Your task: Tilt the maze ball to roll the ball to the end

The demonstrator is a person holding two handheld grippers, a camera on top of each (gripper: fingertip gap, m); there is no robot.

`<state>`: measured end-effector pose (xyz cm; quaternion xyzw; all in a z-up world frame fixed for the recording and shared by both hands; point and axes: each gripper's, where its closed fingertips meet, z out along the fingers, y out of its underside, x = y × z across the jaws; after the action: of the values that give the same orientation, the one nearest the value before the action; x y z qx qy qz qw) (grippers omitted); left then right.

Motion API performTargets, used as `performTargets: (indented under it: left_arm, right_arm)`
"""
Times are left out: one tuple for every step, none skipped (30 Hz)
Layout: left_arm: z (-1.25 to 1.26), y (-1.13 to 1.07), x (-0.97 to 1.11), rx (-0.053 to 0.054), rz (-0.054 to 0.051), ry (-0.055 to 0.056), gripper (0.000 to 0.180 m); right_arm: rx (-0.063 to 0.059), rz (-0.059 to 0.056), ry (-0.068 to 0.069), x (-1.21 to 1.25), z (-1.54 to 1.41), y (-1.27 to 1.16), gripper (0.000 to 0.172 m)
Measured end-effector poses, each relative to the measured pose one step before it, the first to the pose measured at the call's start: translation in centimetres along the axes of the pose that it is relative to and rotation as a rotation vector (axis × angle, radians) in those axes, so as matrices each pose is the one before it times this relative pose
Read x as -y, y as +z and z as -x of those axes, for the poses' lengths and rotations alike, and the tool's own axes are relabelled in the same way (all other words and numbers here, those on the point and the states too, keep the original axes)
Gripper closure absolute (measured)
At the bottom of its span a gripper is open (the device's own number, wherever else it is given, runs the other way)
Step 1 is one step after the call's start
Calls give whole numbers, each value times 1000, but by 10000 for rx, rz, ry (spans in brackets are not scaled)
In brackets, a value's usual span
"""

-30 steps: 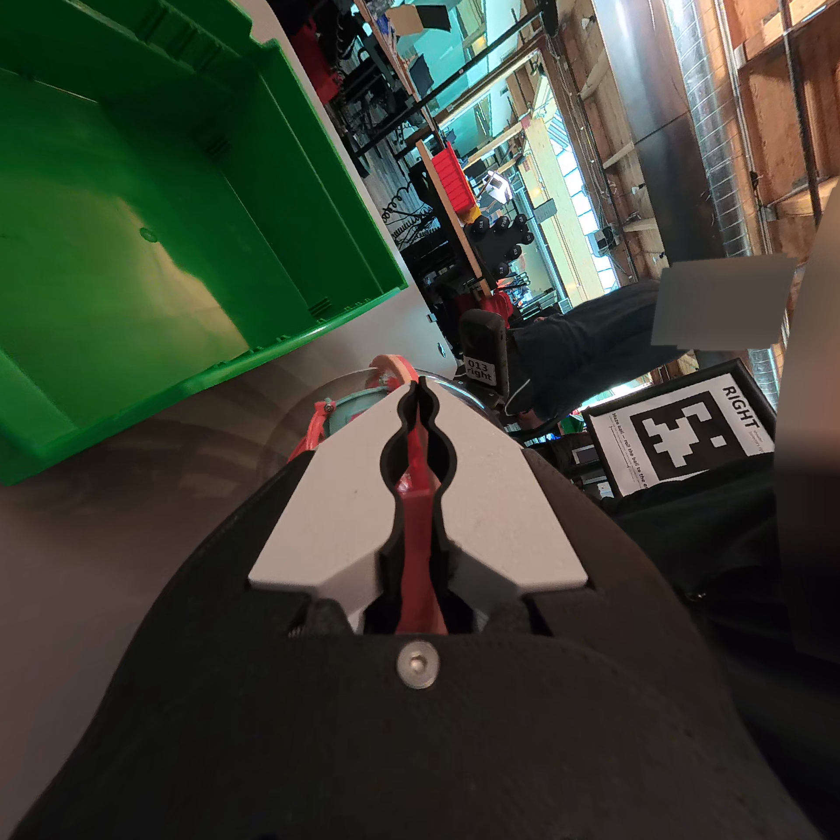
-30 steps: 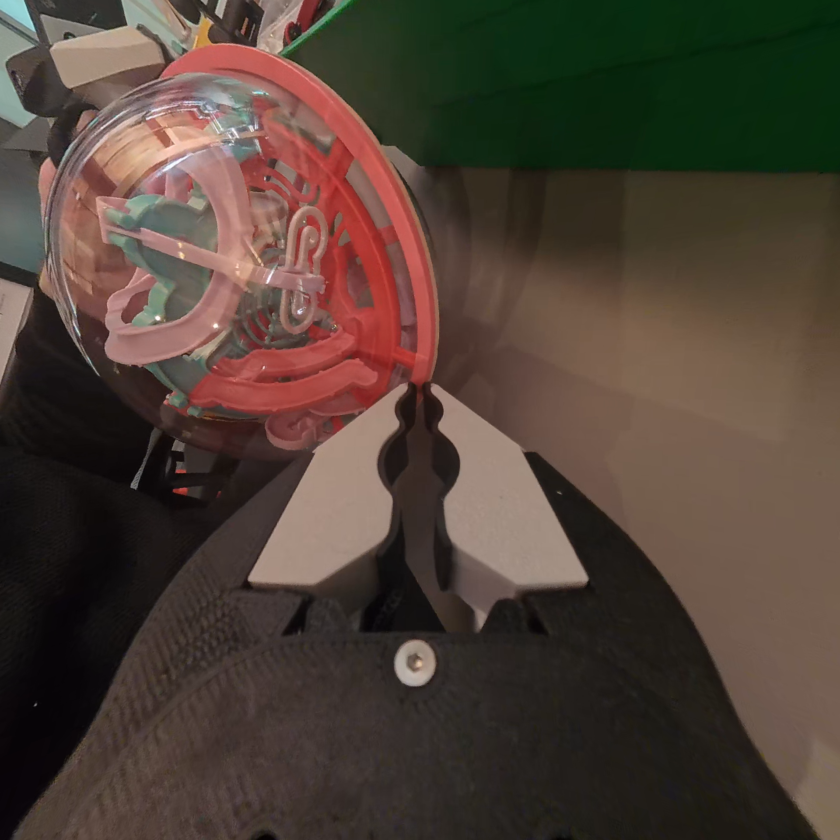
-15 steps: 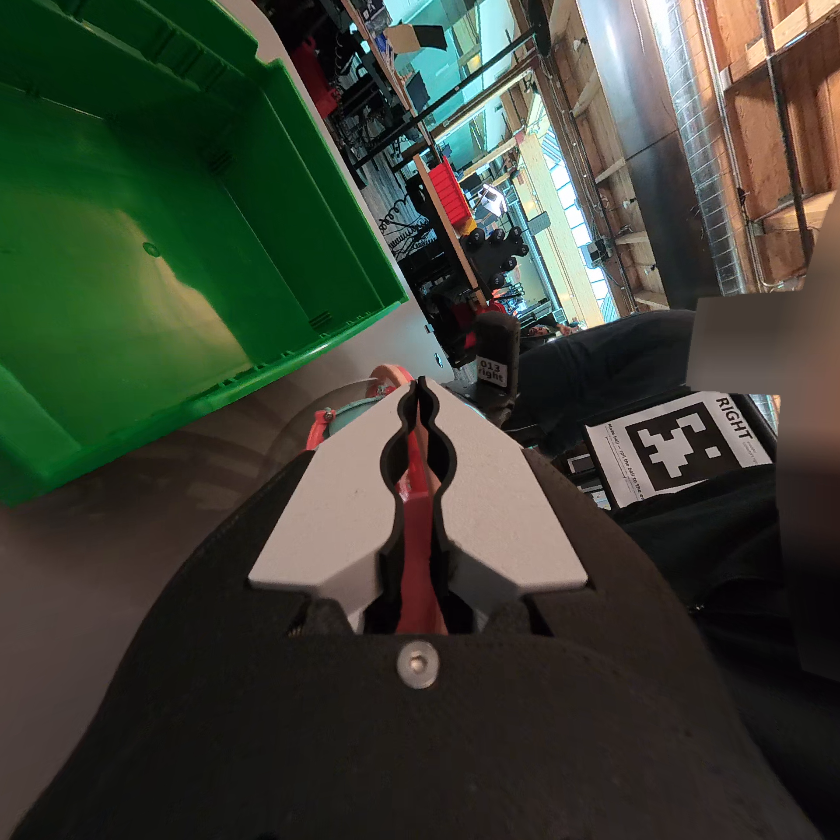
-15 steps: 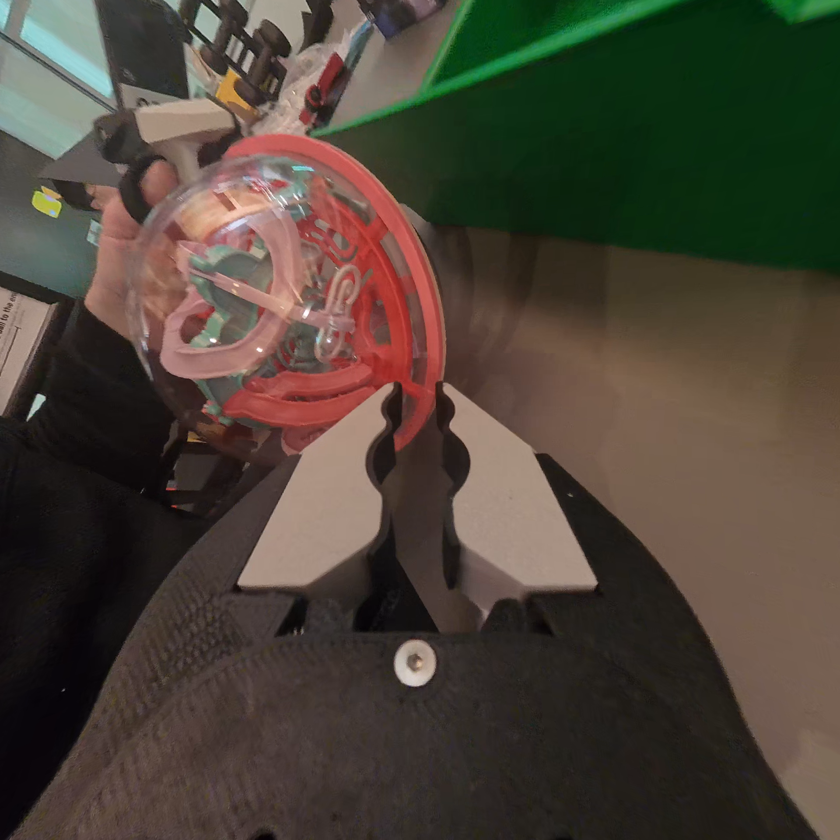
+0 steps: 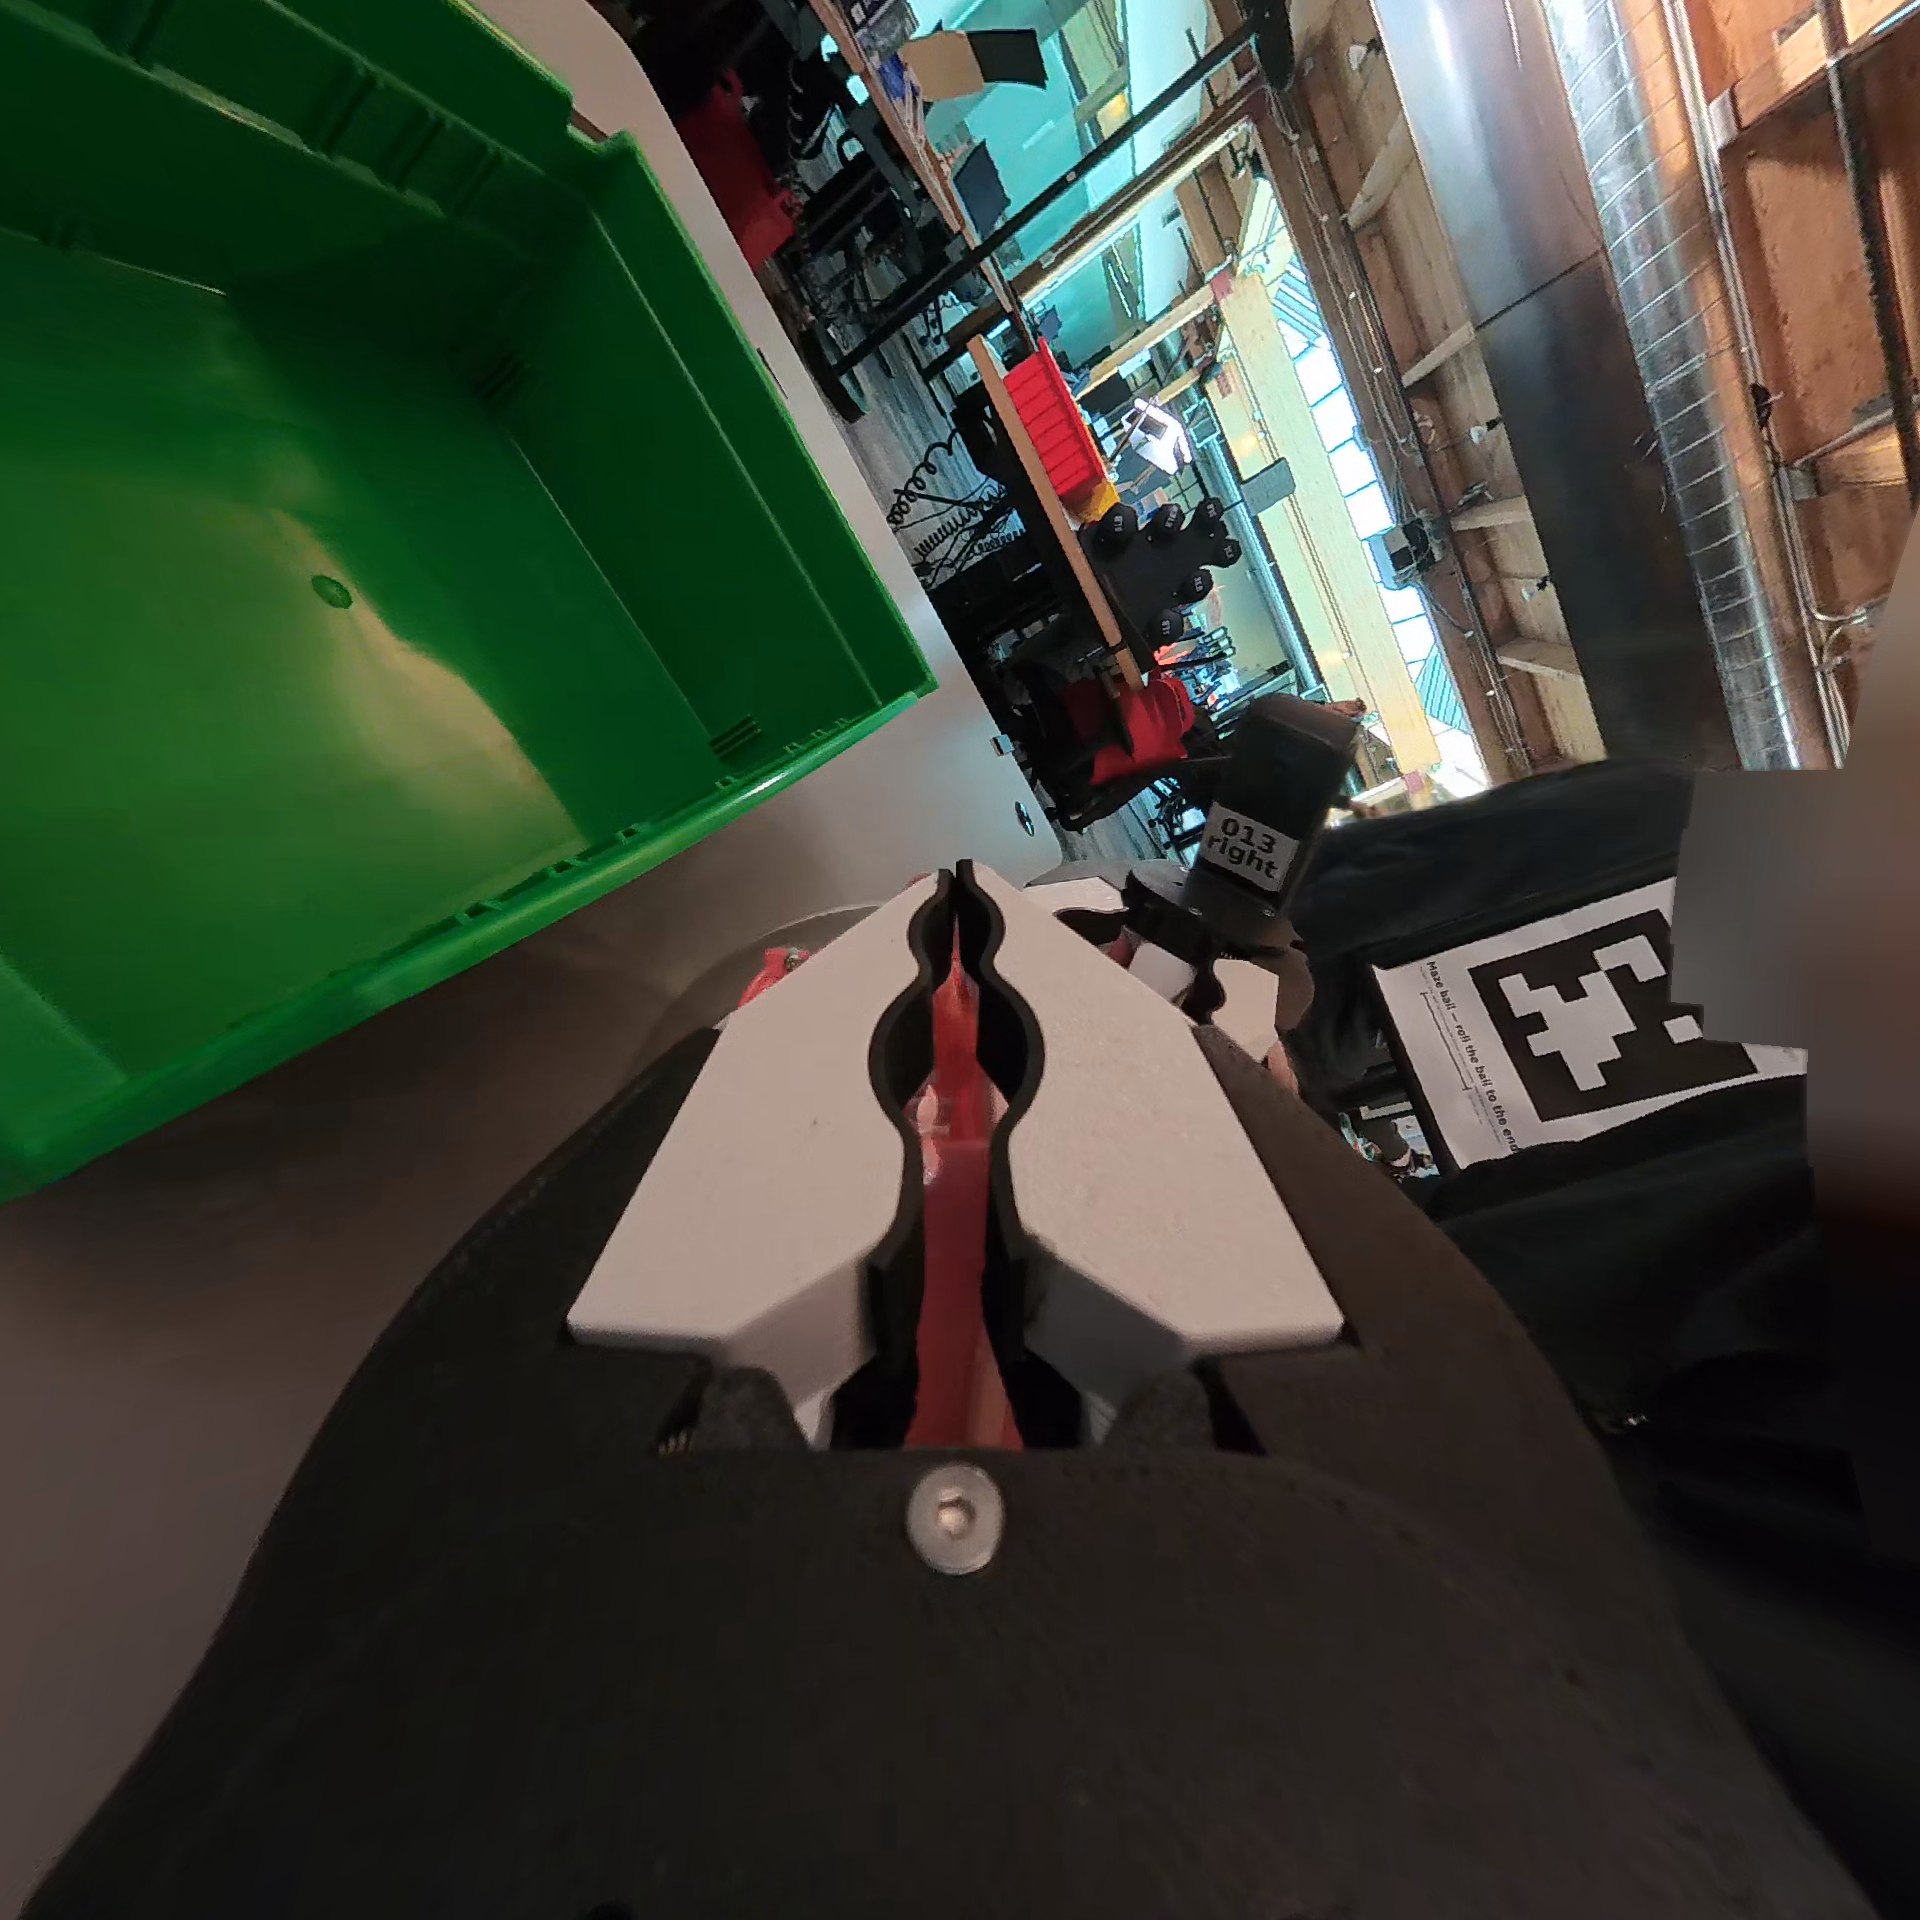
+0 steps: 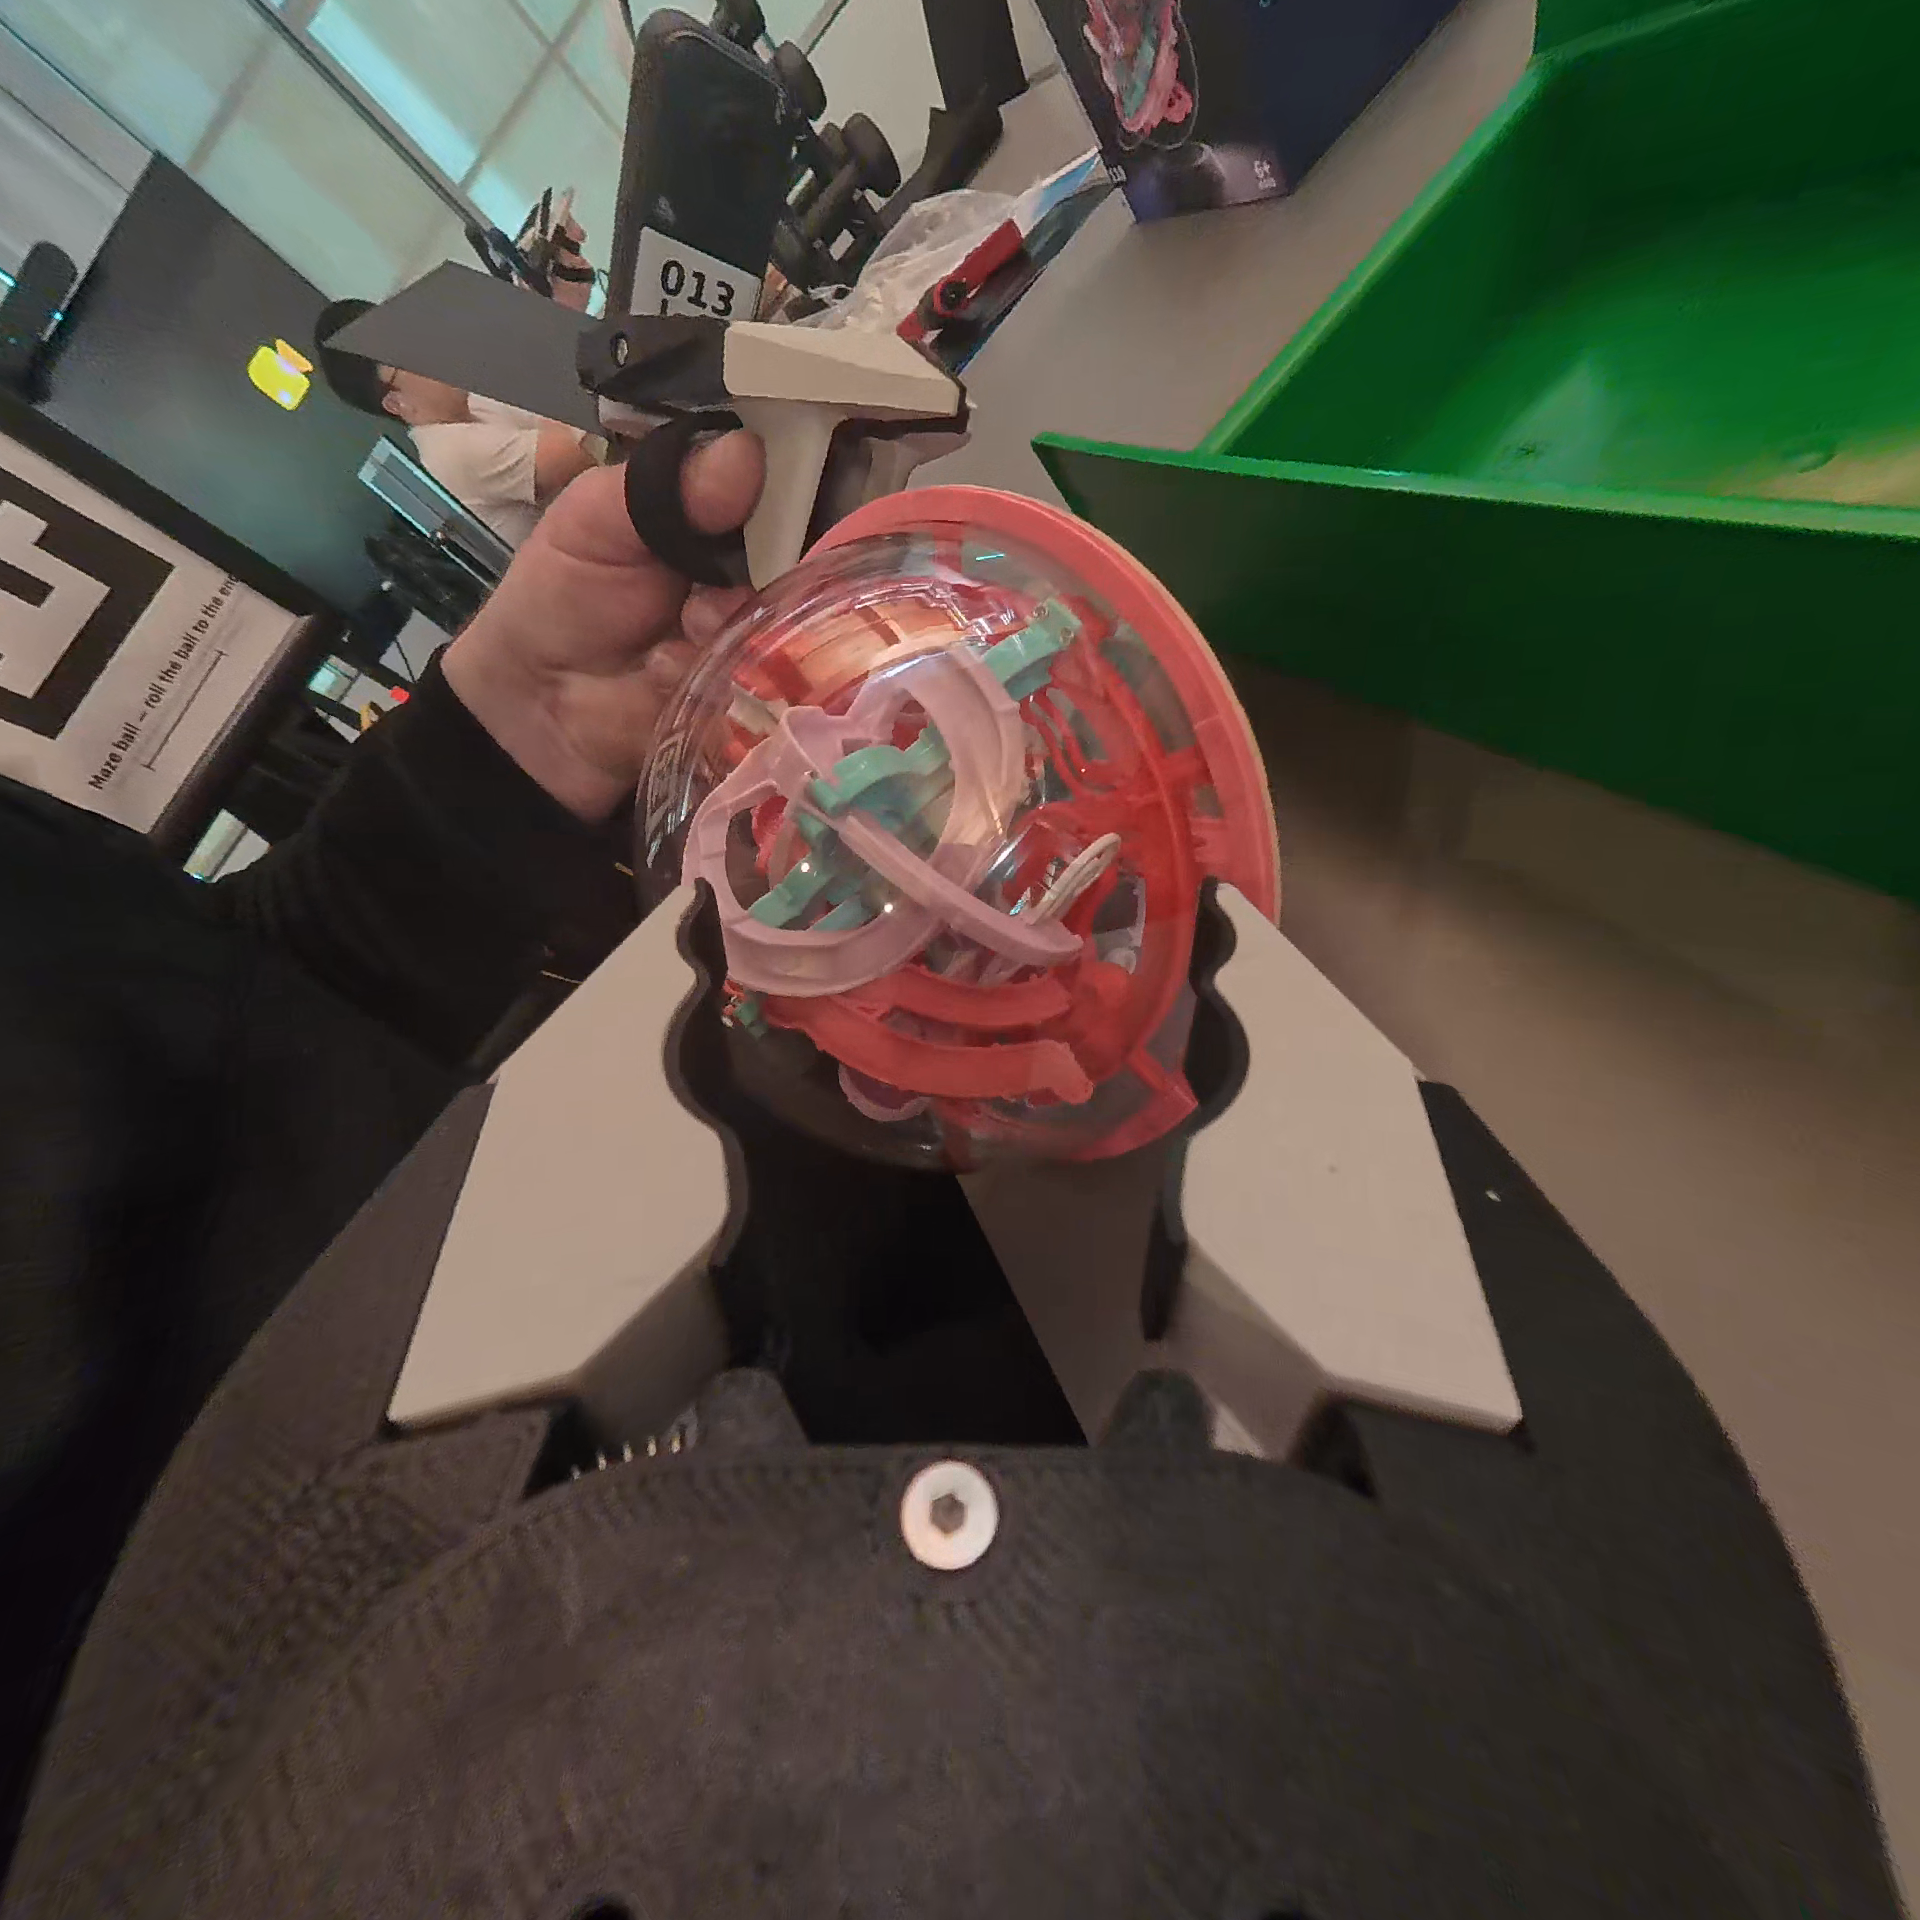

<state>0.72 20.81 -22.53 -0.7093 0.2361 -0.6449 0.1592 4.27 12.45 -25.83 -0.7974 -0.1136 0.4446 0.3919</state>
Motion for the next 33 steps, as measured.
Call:
performTargets:
  left_arm:
    - [-156,115,-9,-64,16,-14,180]
    - [-144,145,2,-52,4,-12,180]
    - [-95,194,-18,-7,30,15,180]
    - [-22,159,121,58,-25,89,180]
    - [-57,172,21,14,80,52,180]
    - [-51,185,86,-7,25,26,180]
    - [-83,194,106,-24,11,12,180]
    - [-92,197,101,-31,9,21,180]
    - [-89,197,82,-23,22,29,180]
    - [-96,179,85,-14,7,46,180]
    - [-101,150,107,-16,-32,62,180]
    - [-24,134,141,9,-73,32,180]
    - [-125,140,172,-62,-165,45,177]
    - [-415,137,-21,-248,-47,57,174]
    - [-317,105,-111,-161,54,60,171]
    - [-221,93,-128,-73,99,151,163]
    - [-202,68,-164,-44,156,114,161]
    - [-70,60,-63,28,93,72,159]
    - [-66,45,-48,4,62,82,157]
    - [-70,20,-47,-39,63,31,156]
    - [-13,-3,-30,-21,52,18,154]
    - [-55,14,-54,-25,61,54,152]
    - [-20,-11,-53,-2,76,30,150]
    - [-22,-27,-86,6,99,33,147]
    - [14,-13,-54,23,67,28,148]
    - [32,21,-104,29,94,45,151]
    - [-4,15,-147,7,130,37,154]
    - [18,34,-114,28,113,19,156]
    - [117,49,-152,90,137,53,161]
    - [47,64,-160,55,145,82,165]
    - [19,75,-99,29,127,18,168]
    - [42,84,-173,59,166,48,173]
    - [51,98,-175,64,182,42,175]
  right_arm:
    - [47,-2,63,-2,-47,-37,82]
    - [65,-36,104,22,-76,-47,82]
    - [85,-69,143,32,-99,-54,83]
    - [91,-96,167,39,-119,-55,84]
    - [93,-101,177,22,-159,-79,84]
    - [84,-74,165,-8,-145,-89,84]
    - [65,-65,135,3,-122,-91,84]
    - [58,-65,122,26,-127,-84,84]
    - [58,-73,133,54,-122,-100,84]
    - [50,-51,96,37,-99,-76,84]
    - [44,-39,74,27,-95,-65,84]
    - [39,-48,89,35,-98,-58,84]
    - [29,-36,97,32,-99,-56,83]
    - [16,-32,50,60,-64,-85,82]
    - [7,-48,1,122,-17,-100,84]
    - [1,-34,-9,97,-9,-100,85]
    - [4,-35,31,67,-39,-76,85]
    - [7,-59,41,70,-54,-57,86]
    - [-1,-27,29,36,-57,-24,86]
    - [-19,-19,6,53,-43,-38,87]
    - [-31,2,-18,36,-40,-19,87]
    - [-30,11,-19,33,-31,-14,87]
    - [-29,-42,2,81,-61,-35,89]
    - [-12,-36,17,82,-55,-18,90]
    - [-12,-7,17,38,-63,-23,90]
    - [-35,-28,4,84,-86,-49,90]
    - [-25,-27,-11,110,-46,-72,92]
    - [-7,3,-13,58,-14,-40,93]
    - [11,-8,-4,45,4,-24,94]
    - [24,-29,13,49,3,-2,95]
    - [41,-26,37,26,9,8,95]
    - [55,-11,51,-14,33,16,95]
    - [38,-15,48,-19,13,-1,95]
